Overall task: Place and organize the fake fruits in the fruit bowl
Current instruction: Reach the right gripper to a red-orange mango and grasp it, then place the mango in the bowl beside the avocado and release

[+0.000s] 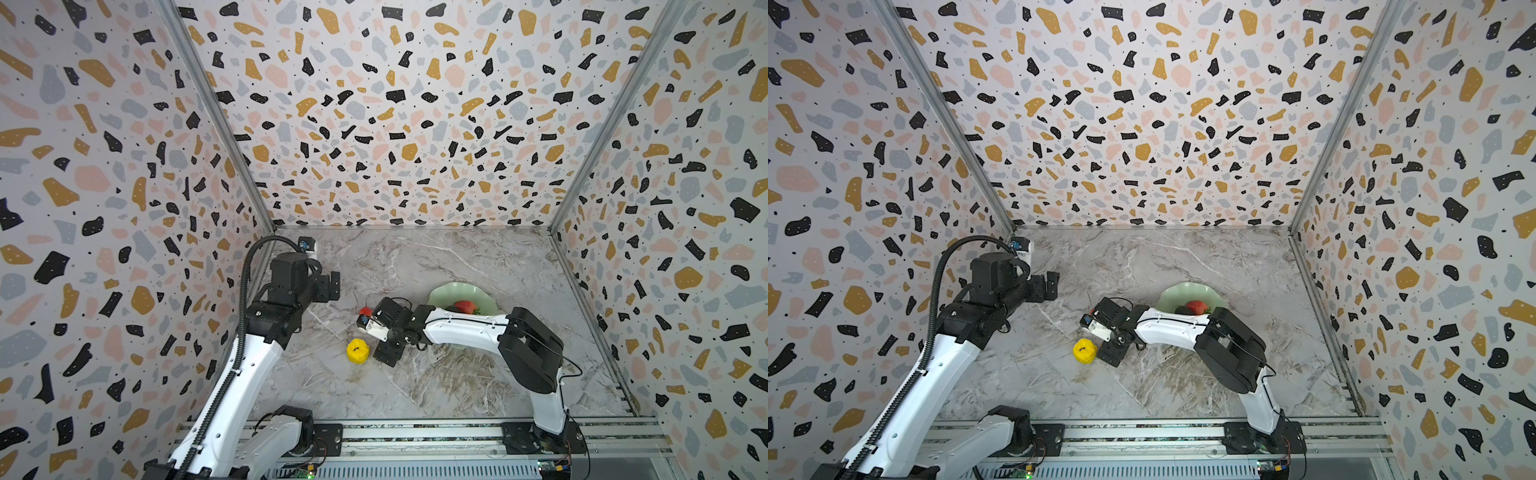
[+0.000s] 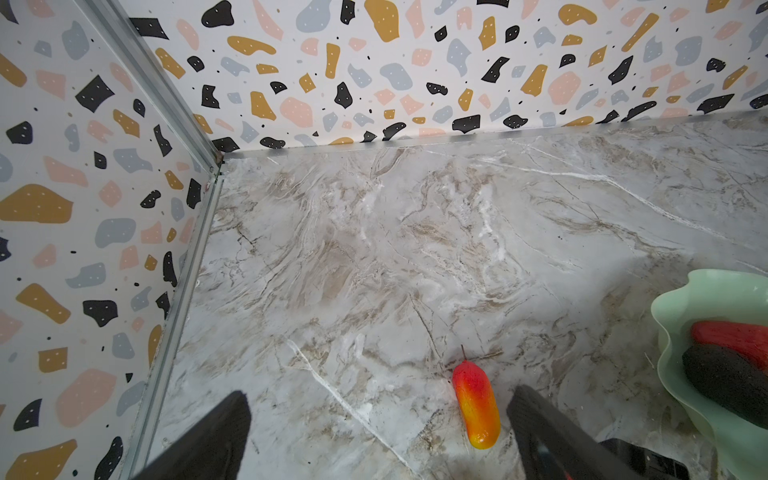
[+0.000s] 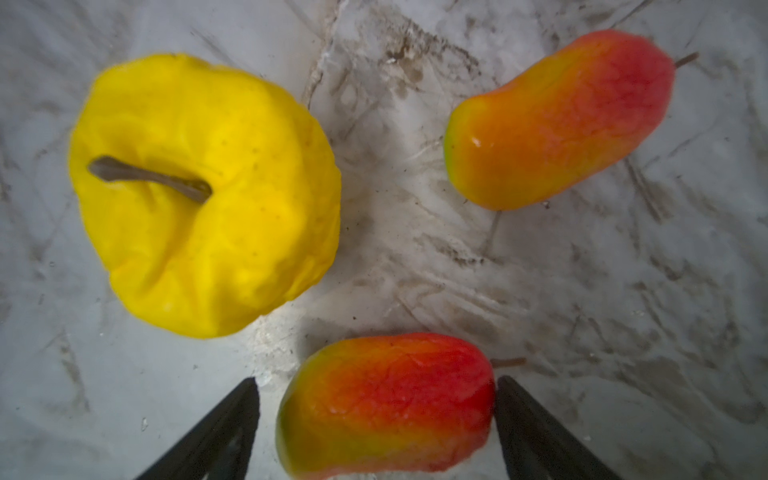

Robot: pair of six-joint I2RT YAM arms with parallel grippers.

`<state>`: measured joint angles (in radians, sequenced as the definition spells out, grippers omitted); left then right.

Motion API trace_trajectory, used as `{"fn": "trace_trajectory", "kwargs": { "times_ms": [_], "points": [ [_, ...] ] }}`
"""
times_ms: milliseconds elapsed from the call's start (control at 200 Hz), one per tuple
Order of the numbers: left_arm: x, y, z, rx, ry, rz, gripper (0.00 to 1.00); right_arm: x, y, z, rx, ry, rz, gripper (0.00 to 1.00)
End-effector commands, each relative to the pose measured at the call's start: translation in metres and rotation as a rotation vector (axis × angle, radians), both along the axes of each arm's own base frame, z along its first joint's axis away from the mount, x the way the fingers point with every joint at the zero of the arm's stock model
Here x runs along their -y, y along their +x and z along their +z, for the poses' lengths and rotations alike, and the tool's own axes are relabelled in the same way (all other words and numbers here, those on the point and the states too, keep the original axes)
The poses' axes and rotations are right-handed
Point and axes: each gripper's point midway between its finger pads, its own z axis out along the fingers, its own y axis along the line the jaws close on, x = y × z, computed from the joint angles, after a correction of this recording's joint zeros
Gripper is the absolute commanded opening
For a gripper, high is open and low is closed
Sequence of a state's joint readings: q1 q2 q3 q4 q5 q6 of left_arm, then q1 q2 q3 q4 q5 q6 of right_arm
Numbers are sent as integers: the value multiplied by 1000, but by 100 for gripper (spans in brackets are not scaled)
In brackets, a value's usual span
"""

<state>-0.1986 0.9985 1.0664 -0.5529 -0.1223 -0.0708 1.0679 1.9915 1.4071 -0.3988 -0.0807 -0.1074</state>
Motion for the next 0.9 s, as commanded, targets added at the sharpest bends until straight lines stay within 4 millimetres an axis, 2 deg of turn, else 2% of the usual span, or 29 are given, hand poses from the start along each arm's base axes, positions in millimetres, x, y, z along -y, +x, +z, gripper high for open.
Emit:
{"fn": "trace_trajectory", "kwargs": {
  "times_ms": [0,190,315,441,561,641,751,846,896],
  "points": [
    [-2,-2,3,18,11,6,100,3,1,-6,-9,-12,-18,82],
    [-2,-2,3,16,12,6,100,6,0,-10,-16,-27,-22,72],
    [-2,-3,3,17,11,5,100,8,1,-6,-6,-34,-26,60],
    [-2,-2,2,16,12,6,100,14,7,14,22,-32,-37,54],
    [-1,-2,2,15,11,4,100,26,19,49,64,0,-70,52],
    [-1,-2,2,16,10,5,100,44,29,74,90,26,-118,51],
    [-1,-2,2,14,8,3,99,82,43,94,123,17,-219,50],
    [0,-1,2,16,6,1,100,121,52,99,116,-8,-350,47],
    [0,-1,3,18,3,0,100,139,51,96,98,-19,-397,47]
  ]
}}
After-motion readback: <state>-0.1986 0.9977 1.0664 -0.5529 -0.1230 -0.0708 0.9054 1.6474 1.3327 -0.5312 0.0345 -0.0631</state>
